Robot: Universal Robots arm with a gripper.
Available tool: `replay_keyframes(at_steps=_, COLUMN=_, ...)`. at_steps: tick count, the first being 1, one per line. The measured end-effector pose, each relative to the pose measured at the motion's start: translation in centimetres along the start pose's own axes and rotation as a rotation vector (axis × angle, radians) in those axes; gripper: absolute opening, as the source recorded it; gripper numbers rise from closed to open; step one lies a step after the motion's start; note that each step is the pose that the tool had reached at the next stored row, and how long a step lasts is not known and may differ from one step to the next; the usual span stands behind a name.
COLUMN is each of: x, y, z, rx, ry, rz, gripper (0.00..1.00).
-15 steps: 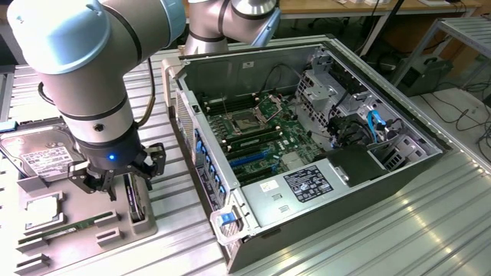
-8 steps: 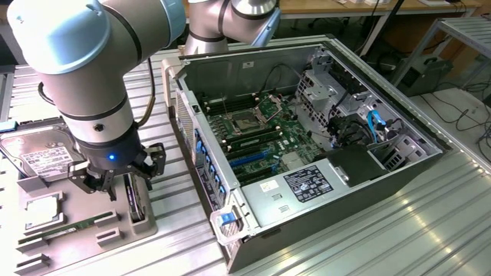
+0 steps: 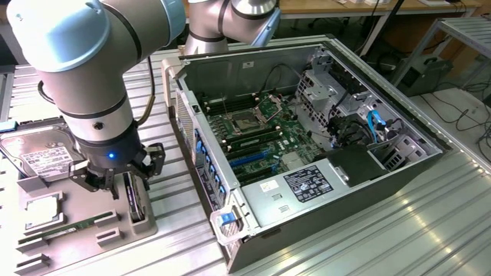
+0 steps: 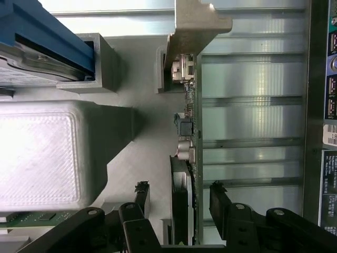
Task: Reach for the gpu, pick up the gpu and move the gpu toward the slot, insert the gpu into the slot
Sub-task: 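Pick up the gpu and move the gpu toward the slot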
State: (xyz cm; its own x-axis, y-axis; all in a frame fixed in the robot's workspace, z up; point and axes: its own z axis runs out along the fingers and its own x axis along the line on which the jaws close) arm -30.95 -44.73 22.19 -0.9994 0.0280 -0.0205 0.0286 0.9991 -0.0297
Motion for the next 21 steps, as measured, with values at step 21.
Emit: replay_keyframes(at_steps=21, x=-0.02, y=0.56, z=-0.05, rx=0.0090, ry=-0.0003, rz=0.000, gripper=0.43)
